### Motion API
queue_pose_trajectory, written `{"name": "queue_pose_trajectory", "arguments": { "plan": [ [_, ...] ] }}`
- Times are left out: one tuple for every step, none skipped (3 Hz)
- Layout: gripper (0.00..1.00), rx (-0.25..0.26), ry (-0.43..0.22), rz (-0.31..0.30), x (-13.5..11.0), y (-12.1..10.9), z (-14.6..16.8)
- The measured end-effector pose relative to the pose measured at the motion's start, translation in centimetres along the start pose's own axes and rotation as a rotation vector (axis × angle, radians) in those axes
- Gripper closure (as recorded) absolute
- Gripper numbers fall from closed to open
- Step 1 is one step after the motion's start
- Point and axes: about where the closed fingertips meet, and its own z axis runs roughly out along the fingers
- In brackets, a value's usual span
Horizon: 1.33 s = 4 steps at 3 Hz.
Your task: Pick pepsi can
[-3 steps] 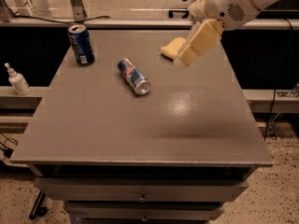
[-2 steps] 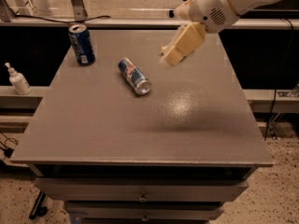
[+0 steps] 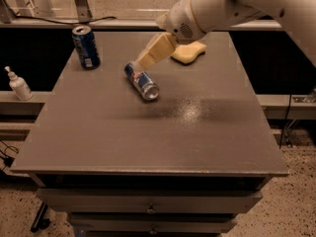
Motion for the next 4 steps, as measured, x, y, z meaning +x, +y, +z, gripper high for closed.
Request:
{"name": "queue_pose_trajectory", "arguments": {
  "plan": [
    [0.0, 0.003, -0.076, 0.039, -1.7, -1.4, 3.9],
    [0.0, 0.017, -0.131, 0.073, -3.9, -1.7, 8.1],
    [0.0, 0.049, -0.18, 0.086, -5.6, -2.1, 11.9],
    [0.0, 0.081, -0.215, 0.09, -6.5, -2.5, 15.6]
  ]
}}
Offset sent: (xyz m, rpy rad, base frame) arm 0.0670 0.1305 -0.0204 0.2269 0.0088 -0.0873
